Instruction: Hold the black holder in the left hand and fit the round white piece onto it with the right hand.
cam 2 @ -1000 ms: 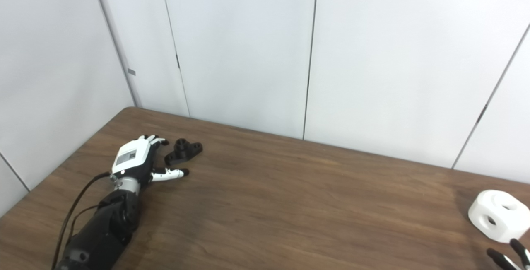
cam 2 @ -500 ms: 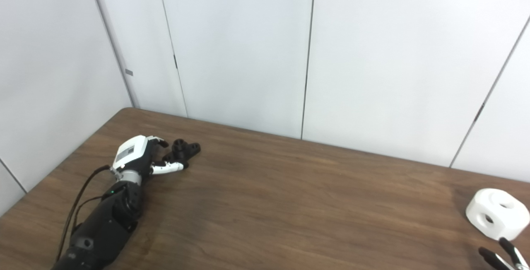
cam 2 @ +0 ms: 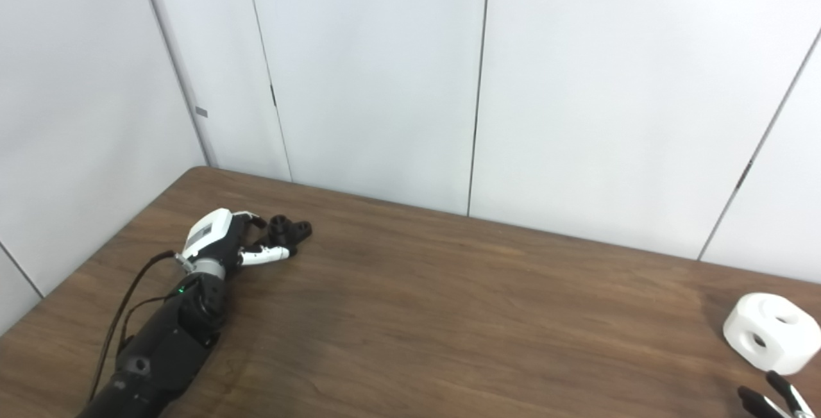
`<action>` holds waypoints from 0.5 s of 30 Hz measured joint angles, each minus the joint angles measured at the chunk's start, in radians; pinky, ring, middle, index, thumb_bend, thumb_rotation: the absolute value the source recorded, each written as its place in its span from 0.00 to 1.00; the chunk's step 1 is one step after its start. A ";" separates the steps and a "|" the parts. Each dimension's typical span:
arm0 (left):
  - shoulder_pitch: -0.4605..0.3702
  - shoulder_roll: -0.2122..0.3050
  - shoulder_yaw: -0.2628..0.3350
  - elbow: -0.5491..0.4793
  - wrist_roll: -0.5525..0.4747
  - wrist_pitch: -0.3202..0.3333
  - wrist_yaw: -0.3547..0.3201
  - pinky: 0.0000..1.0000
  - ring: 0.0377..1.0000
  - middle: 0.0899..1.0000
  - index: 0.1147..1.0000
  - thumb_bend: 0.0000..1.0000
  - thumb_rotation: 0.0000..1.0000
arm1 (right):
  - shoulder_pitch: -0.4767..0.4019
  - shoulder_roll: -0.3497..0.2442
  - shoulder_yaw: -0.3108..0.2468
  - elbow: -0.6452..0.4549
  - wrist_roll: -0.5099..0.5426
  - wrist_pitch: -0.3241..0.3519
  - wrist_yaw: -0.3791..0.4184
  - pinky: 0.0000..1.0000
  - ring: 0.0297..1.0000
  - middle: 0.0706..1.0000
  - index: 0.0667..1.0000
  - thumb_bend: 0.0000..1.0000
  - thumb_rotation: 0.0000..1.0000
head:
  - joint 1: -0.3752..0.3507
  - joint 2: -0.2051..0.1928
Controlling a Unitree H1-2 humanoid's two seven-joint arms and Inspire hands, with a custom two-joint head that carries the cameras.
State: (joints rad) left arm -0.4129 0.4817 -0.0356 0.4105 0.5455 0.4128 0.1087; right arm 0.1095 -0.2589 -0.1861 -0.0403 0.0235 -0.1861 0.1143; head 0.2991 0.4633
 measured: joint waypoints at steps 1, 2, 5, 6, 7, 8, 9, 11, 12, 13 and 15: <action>0.000 0.000 0.001 0.000 -0.007 -0.002 0.001 1.00 0.97 0.91 0.71 0.83 0.40 | 0.001 0.000 0.000 -0.001 -0.001 0.001 0.000 0.95 0.85 0.81 0.91 0.52 1.00 | 0.000 0.000; 0.000 0.000 0.003 0.000 -0.017 -0.005 0.002 0.99 0.97 0.91 0.72 0.83 0.38 | 0.002 0.001 0.000 -0.004 -0.002 0.002 0.000 0.94 0.85 0.81 0.91 0.50 1.00 | -0.002 0.008; 0.001 -0.002 0.006 0.000 -0.035 -0.020 0.004 0.94 0.96 0.91 0.72 0.83 0.33 | 0.007 0.003 0.002 -0.010 -0.004 0.003 0.000 0.92 0.85 0.81 0.91 0.50 1.00 | -0.005 0.009; 0.001 -0.002 0.006 0.000 -0.036 -0.028 0.006 0.93 0.97 0.91 0.72 0.82 0.31 | 0.007 0.003 0.002 -0.010 -0.006 0.003 0.000 0.93 0.85 0.81 0.91 0.52 1.00 | -0.006 0.011; 0.000 -0.002 0.006 0.000 -0.038 -0.032 0.007 0.92 0.97 0.91 0.72 0.82 0.31 | 0.007 0.003 0.003 -0.011 -0.009 0.004 0.000 0.93 0.85 0.81 0.91 0.52 1.00 | -0.006 0.011; 0.000 -0.003 0.005 0.000 -0.038 -0.036 0.010 0.92 0.97 0.91 0.72 0.82 0.31 | 0.007 0.004 0.003 -0.012 -0.010 0.005 0.000 0.93 0.85 0.81 0.91 0.53 1.00 | -0.006 0.012; 0.000 -0.003 0.005 0.000 -0.038 -0.036 0.010 0.93 0.97 0.91 0.72 0.82 0.30 | 0.008 0.005 0.003 -0.015 -0.011 0.010 0.000 0.93 0.85 0.81 0.91 0.53 1.00 | -0.009 0.014; 0.000 -0.003 0.000 0.000 -0.036 -0.037 0.012 0.94 0.97 0.90 0.70 0.82 0.28 | 0.012 0.009 0.003 -0.022 -0.011 0.022 0.000 0.95 0.85 0.81 0.91 0.54 1.00 | -0.009 0.014; 0.001 -0.003 -0.005 0.002 -0.033 -0.039 0.014 0.94 0.97 0.90 0.70 0.82 0.27 | 0.014 0.011 0.003 -0.025 -0.011 0.023 0.000 0.94 0.85 0.80 0.91 0.53 1.00 | -0.011 0.015; 0.001 -0.002 -0.013 0.005 -0.029 -0.043 0.016 0.95 0.96 0.88 0.69 0.82 0.26 | 0.016 0.013 0.002 -0.025 -0.011 0.023 0.000 0.94 0.85 0.81 0.91 0.53 1.00 | -0.012 0.017; 0.002 0.001 -0.034 0.021 -0.020 -0.077 0.023 0.97 0.95 0.86 0.67 0.82 0.25 | 0.016 0.013 0.002 -0.025 -0.011 0.023 0.000 0.94 0.84 0.80 0.91 0.52 1.00 | -0.015 0.018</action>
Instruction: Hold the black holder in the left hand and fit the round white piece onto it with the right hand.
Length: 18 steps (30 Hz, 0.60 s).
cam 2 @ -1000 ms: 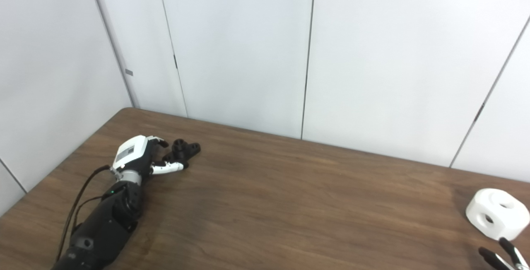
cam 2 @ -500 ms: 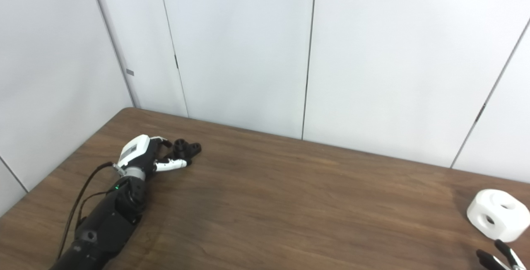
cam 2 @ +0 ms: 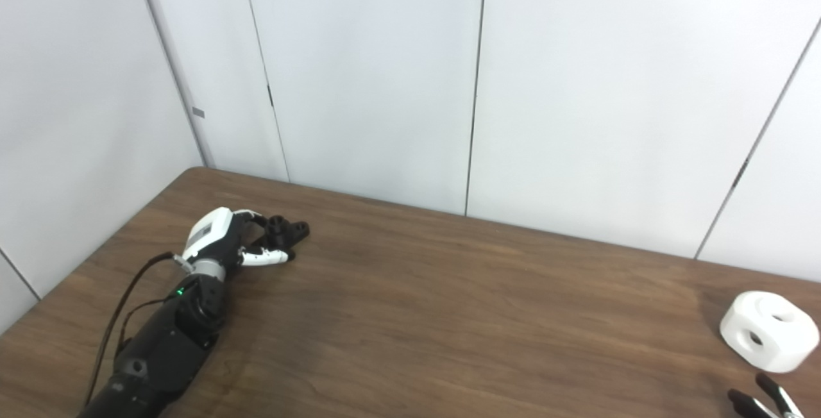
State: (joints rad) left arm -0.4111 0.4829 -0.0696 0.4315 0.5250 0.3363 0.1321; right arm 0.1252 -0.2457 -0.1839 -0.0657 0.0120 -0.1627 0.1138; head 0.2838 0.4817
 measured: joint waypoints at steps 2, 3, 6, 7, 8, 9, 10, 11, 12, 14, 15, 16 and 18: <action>0.002 0.002 -0.012 0.021 0.003 -0.038 0.016 0.98 0.94 0.85 0.66 0.83 0.24 | 0.000 0.001 0.000 -0.001 -0.002 0.000 0.000 0.94 0.84 0.80 0.91 0.53 1.00 | 0.000 0.000; 0.003 0.004 -0.014 0.024 0.003 -0.046 0.022 0.98 0.94 0.84 0.65 0.83 0.23 | 0.001 0.001 0.000 -0.002 -0.002 0.000 0.000 0.95 0.84 0.80 0.90 0.53 1.00 | 0.000 0.000; 0.006 0.008 -0.019 0.029 0.003 -0.073 0.027 0.98 0.94 0.84 0.63 0.82 0.21 | 0.002 0.003 0.000 -0.006 -0.007 0.002 -0.002 0.94 0.84 0.80 0.90 0.52 1.00 | 0.000 0.002; 0.008 0.008 -0.020 0.028 0.003 -0.074 0.029 0.97 0.94 0.85 0.62 0.81 0.21 | 0.003 0.004 0.000 -0.007 -0.007 0.003 -0.003 0.94 0.84 0.80 0.90 0.52 1.00 | 0.000 0.002; 0.008 0.008 -0.021 0.028 0.003 -0.073 0.029 0.97 0.95 0.85 0.61 0.80 0.20 | 0.004 0.005 0.000 -0.008 -0.007 0.004 -0.003 0.95 0.85 0.80 0.90 0.52 1.00 | 0.000 0.005; 0.008 0.008 -0.022 0.028 0.003 -0.072 0.028 0.97 0.95 0.85 0.61 0.80 0.20 | 0.004 0.005 0.000 -0.009 -0.006 0.006 -0.003 0.96 0.85 0.80 0.90 0.52 1.00 | 0.000 0.005; 0.008 0.008 -0.022 0.028 0.002 -0.071 0.028 0.95 0.95 0.85 0.59 0.80 0.17 | 0.004 0.005 0.000 -0.009 -0.002 0.006 -0.002 0.98 0.86 0.81 0.91 0.52 1.00 | 0.000 0.005; 0.008 0.008 -0.021 0.027 -0.001 -0.071 0.028 0.95 0.95 0.85 0.56 0.79 0.14 | 0.004 0.005 0.000 -0.008 0.007 0.006 0.000 0.99 0.87 0.83 0.92 0.52 1.00 | 0.000 0.005; 0.008 0.007 -0.019 0.027 -0.005 -0.071 0.028 0.95 0.95 0.85 0.56 0.79 0.13 | 0.004 0.005 0.000 -0.008 0.019 0.006 0.004 1.00 0.88 0.83 0.92 0.52 1.00 | 0.000 0.005; 0.008 0.005 -0.016 0.026 -0.011 -0.071 0.028 0.95 0.95 0.85 0.45 0.58 0.08 | 0.004 0.004 -0.001 -0.007 0.044 0.006 0.009 1.00 0.88 0.85 0.93 0.53 1.00 | 0.002 0.006; 0.008 0.003 -0.016 0.026 -0.013 -0.071 0.028 0.95 0.95 0.85 0.44 0.55 0.07 | 0.004 0.004 -0.002 -0.006 0.050 0.006 0.009 1.00 0.89 0.85 0.93 0.53 1.00 | 0.002 0.006; 0.007 0.003 -0.015 0.026 -0.013 -0.072 0.029 0.94 0.95 0.85 0.43 0.54 0.07 | 0.004 0.004 -0.002 -0.005 0.058 0.006 0.010 1.00 0.89 0.85 0.93 0.54 1.00 | 0.002 0.006; 0.007 0.002 -0.012 0.026 -0.017 -0.075 0.032 0.93 0.94 0.83 0.42 0.52 0.06 | 0.003 0.003 -0.003 -0.003 0.067 0.006 0.010 1.00 0.89 0.85 0.93 0.54 1.00 | 0.000 0.008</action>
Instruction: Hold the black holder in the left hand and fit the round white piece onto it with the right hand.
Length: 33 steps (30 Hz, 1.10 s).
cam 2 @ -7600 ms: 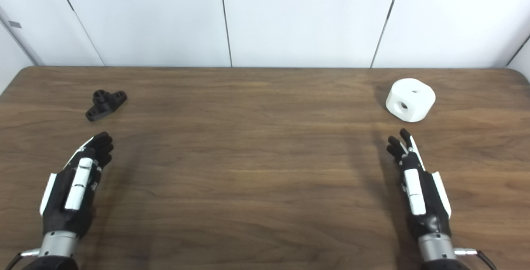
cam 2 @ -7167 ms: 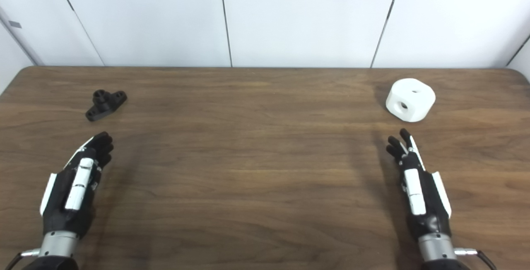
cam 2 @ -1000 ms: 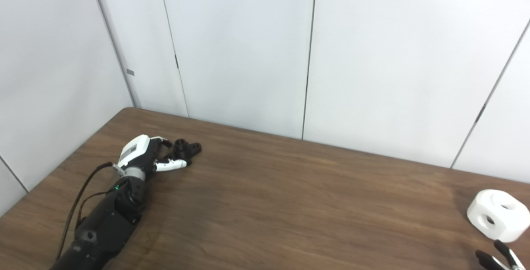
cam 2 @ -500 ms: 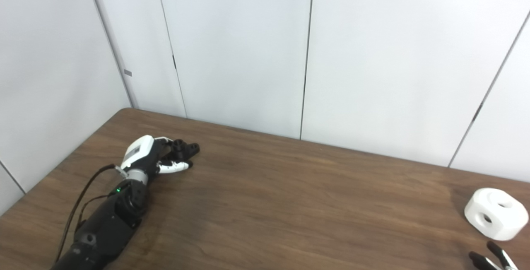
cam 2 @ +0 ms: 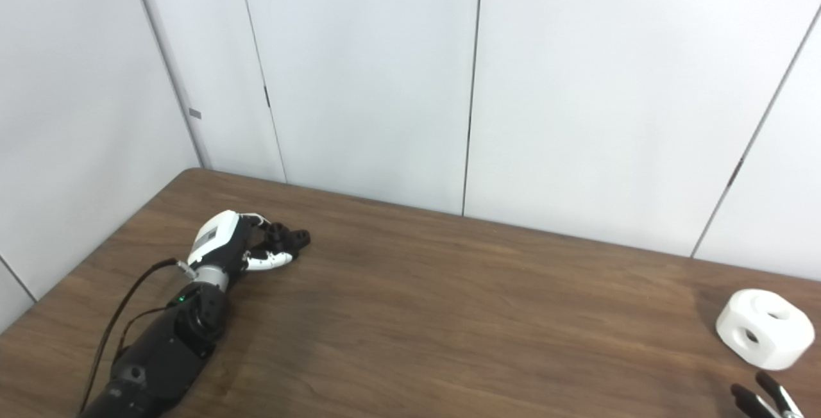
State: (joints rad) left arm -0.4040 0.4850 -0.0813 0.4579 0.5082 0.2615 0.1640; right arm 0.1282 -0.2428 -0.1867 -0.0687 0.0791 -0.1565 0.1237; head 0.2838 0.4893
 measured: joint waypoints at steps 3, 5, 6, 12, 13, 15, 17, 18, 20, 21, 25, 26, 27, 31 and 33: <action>0.000 -0.007 0.005 0.003 -0.002 -0.004 0.018 0.88 0.93 0.81 0.42 0.52 0.04 | -0.001 0.000 -0.002 0.003 0.004 0.000 0.000 1.00 0.90 0.86 0.94 0.55 1.00 | 0.000 0.000; 0.000 -0.012 0.008 0.004 0.001 -0.005 0.033 0.85 0.92 0.80 0.42 0.52 0.04 | -0.002 0.000 -0.004 0.005 0.010 0.000 0.000 1.00 0.90 0.86 0.94 0.56 1.00 | 0.002 0.005; 0.000 -0.012 0.009 0.004 0.001 -0.006 0.034 0.85 0.91 0.80 0.42 0.52 0.04 | -0.003 0.000 -0.004 0.007 0.010 0.000 0.000 1.00 0.90 0.86 0.94 0.57 1.00 | 0.002 0.005; 0.000 -0.012 0.012 0.016 0.003 -0.036 0.046 0.82 0.89 0.78 0.42 0.52 0.04 | -0.005 -0.001 -0.006 0.009 0.016 0.000 0.000 1.00 0.89 0.85 0.93 0.58 1.00 | 0.005 0.005; 0.000 -0.012 0.012 0.016 0.003 -0.036 0.047 0.82 0.89 0.77 0.42 0.52 0.04 | -0.005 -0.001 -0.006 0.009 0.015 0.000 0.000 1.00 0.89 0.85 0.93 0.57 1.00 | 0.003 0.006; 0.001 -0.012 0.013 0.015 0.003 -0.039 0.048 0.81 0.89 0.77 0.42 0.52 0.04 | -0.005 -0.001 -0.006 0.010 0.014 0.000 -0.001 1.00 0.89 0.85 0.93 0.56 1.00 | 0.002 0.006; 0.004 -0.012 0.015 0.013 0.003 -0.042 0.049 0.79 0.88 0.78 0.42 0.52 0.04 | -0.006 -0.001 -0.005 0.010 0.008 -0.001 -0.002 1.00 0.89 0.84 0.93 0.56 1.00 | -0.005 0.008; 0.004 -0.013 0.016 0.013 0.003 -0.044 0.052 0.79 0.88 0.78 0.42 0.52 0.04 | -0.007 -0.001 -0.005 0.012 0.002 -0.001 -0.003 1.00 0.89 0.84 0.92 0.56 1.00 | -0.005 0.008; 0.004 -0.018 0.019 0.008 -0.001 -0.051 0.055 0.79 0.87 0.77 0.42 0.52 0.04 | -0.010 -0.001 -0.005 0.015 -0.009 -0.001 -0.005 1.00 0.89 0.83 0.92 0.56 1.00 | -0.014 0.008; 0.005 -0.022 0.018 0.000 -0.003 -0.053 0.055 0.80 0.87 0.77 0.42 0.52 0.05 | -0.010 0.000 -0.005 0.015 -0.011 -0.001 -0.006 1.00 0.88 0.83 0.92 0.56 1.00 | -0.023 0.006; 0.030 -0.050 -0.001 -0.052 -0.011 -0.068 0.042 0.83 0.88 0.78 0.42 0.52 0.05 | -0.011 0.002 -0.004 0.015 -0.021 0.000 -0.008 1.00 0.88 0.83 0.92 0.58 1.00 | -0.037 0.006; 0.034 -0.061 -0.007 -0.059 -0.011 -0.077 0.038 0.83 0.87 0.78 0.42 0.52 0.05 | -0.011 0.003 -0.004 0.015 -0.024 0.000 -0.009 1.00 0.88 0.83 0.91 0.58 1.00 | -0.037 0.006; 0.038 -0.073 -0.016 -0.073 -0.012 -0.083 0.033 0.85 0.88 0.79 0.42 0.52 0.05 | -0.011 0.004 -0.004 0.015 -0.026 0.000 -0.010 1.00 0.88 0.82 0.91 0.58 1.00 | -0.043 0.008; 0.049 -0.111 -0.061 -0.125 -0.016 -0.111 -0.004 0.85 0.88 0.80 0.42 0.51 0.05 | -0.015 0.009 -0.003 0.014 -0.038 0.000 -0.013 0.95 0.86 0.81 0.90 0.59 1.00 | -0.057 0.011; 0.064 -0.125 -0.082 -0.169 -0.020 -0.116 -0.028 0.84 0.89 0.81 0.42 0.51 0.05 | -0.017 0.011 -0.002 0.013 -0.041 -0.001 -0.013 0.86 0.84 0.81 0.90 0.59 1.00 | -0.074 0.017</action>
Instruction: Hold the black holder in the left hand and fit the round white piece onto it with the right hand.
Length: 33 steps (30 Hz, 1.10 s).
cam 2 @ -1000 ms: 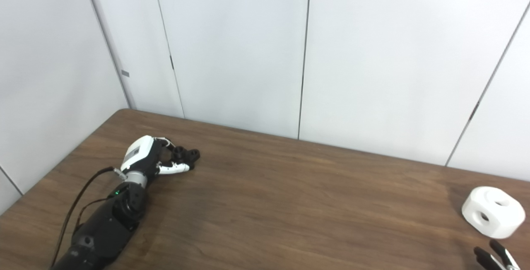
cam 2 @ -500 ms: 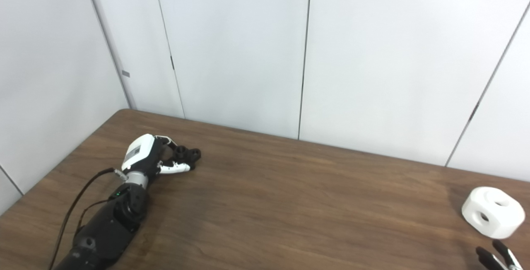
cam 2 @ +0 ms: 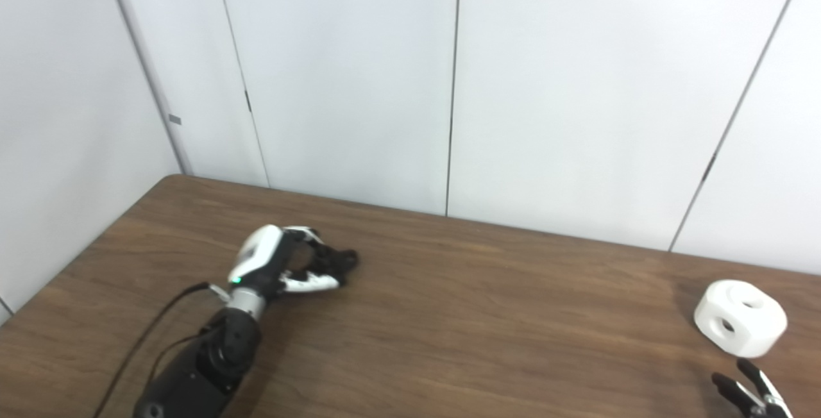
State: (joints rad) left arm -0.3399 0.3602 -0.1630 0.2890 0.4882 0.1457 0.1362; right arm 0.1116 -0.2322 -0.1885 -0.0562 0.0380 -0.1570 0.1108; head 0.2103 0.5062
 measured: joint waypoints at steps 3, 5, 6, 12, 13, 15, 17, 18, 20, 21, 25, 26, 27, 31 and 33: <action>0.038 -0.024 -0.020 -0.103 -0.004 0.021 -0.054 0.86 0.88 0.81 0.42 0.51 0.05 | -0.001 0.000 0.003 0.000 -0.007 -0.001 0.000 0.84 0.83 0.80 0.89 0.58 1.00 | -0.015 0.006; 0.058 -0.040 -0.040 -0.150 0.002 0.030 -0.073 0.97 0.88 0.79 0.42 0.51 0.05 | 0.000 0.000 0.006 0.000 -0.017 -0.001 0.000 0.90 0.83 0.80 0.89 0.58 1.00 | -0.031 0.014; 0.070 -0.046 -0.052 -0.174 0.007 0.039 -0.085 0.99 0.88 0.79 0.42 0.51 0.05 | -0.001 0.001 0.008 -0.001 -0.024 -0.001 0.000 0.91 0.83 0.80 0.89 0.58 1.00 | -0.031 0.014; 0.142 -0.068 -0.092 -0.341 0.021 0.078 -0.178 0.85 0.91 0.80 0.42 0.51 0.05 | 0.005 0.016 0.020 -0.018 -0.033 -0.003 0.000 0.93 0.84 0.80 0.89 0.62 1.00 | -0.104 0.052; 0.147 -0.067 -0.099 -0.359 0.022 0.082 -0.197 0.84 0.91 0.80 0.42 0.51 0.05 | 0.007 0.018 0.025 -0.021 -0.038 -0.003 -0.001 0.92 0.83 0.80 0.89 0.63 1.00 | -0.112 0.057; 0.166 -0.067 -0.118 -0.399 0.029 0.084 -0.227 0.83 0.91 0.80 0.42 0.51 0.05 | 0.014 0.026 0.037 -0.036 -0.059 -0.003 -0.007 0.93 0.83 0.80 0.89 0.64 1.00 | -0.124 0.066; 0.187 -0.070 -0.137 -0.437 0.033 0.083 -0.247 0.85 0.92 0.81 0.42 0.51 0.05 | 0.023 0.042 0.044 -0.052 -0.076 0.000 -0.014 0.93 0.84 0.80 0.90 0.64 1.00 | -0.135 0.075; 0.195 -0.070 -0.148 -0.455 0.037 0.083 -0.260 0.85 0.93 0.82 0.42 0.51 0.05 | 0.027 0.048 0.048 -0.058 -0.083 0.001 -0.017 0.93 0.84 0.80 0.90 0.64 1.00 | -0.140 0.077; 0.210 -0.068 -0.174 -0.483 0.048 0.080 -0.289 0.86 0.93 0.82 0.42 0.51 0.05 | 0.036 0.058 0.058 -0.075 -0.093 0.011 -0.026 0.94 0.83 0.81 0.90 0.64 1.00 | -0.153 0.089; 0.216 -0.067 -0.186 -0.498 0.063 0.079 -0.300 0.86 0.92 0.82 0.42 0.51 0.05 | 0.041 0.064 0.063 -0.084 -0.097 0.020 -0.030 0.94 0.83 0.80 0.90 0.63 1.00 | -0.166 0.101; 0.228 -0.057 -0.215 -0.519 0.090 0.067 -0.328 0.90 0.92 0.82 0.42 0.51 0.05 | 0.054 0.080 0.077 -0.109 -0.109 0.047 -0.036 0.93 0.83 0.80 0.91 0.60 1.00 | -0.184 0.121; 0.231 -0.054 -0.221 -0.530 0.103 0.066 -0.338 0.93 0.93 0.82 0.42 0.51 0.05 | 0.057 0.084 0.081 -0.114 -0.112 0.053 -0.038 0.93 0.83 0.80 0.91 0.59 1.00 | -0.190 0.132; 0.235 -0.051 -0.227 -0.536 0.110 0.067 -0.349 0.95 0.93 0.82 0.42 0.51 0.05 | 0.059 0.088 0.083 -0.118 -0.114 0.058 -0.041 0.93 0.83 0.80 0.91 0.58 1.00 | -0.195 0.137; 0.259 -0.050 -0.248 -0.560 0.144 0.064 -0.380 0.99 0.93 0.82 0.42 0.51 0.05 | 0.062 0.095 0.098 -0.134 -0.130 0.084 -0.063 0.92 0.83 0.81 0.92 0.56 1.00 | -0.203 0.153; 0.268 -0.050 -0.252 -0.570 0.154 0.065 -0.392 1.00 0.93 0.82 0.42 0.51 0.05 | 0.062 0.098 0.105 -0.145 -0.136 0.100 -0.075 0.93 0.83 0.81 0.92 0.56 1.00 | -0.212 0.173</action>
State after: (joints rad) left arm -0.0724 0.3103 -0.4152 -0.2805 0.6424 0.2104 -0.2555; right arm 0.1740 -0.1339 -0.0838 -0.2015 -0.0982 -0.0566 0.0359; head -0.0015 0.6795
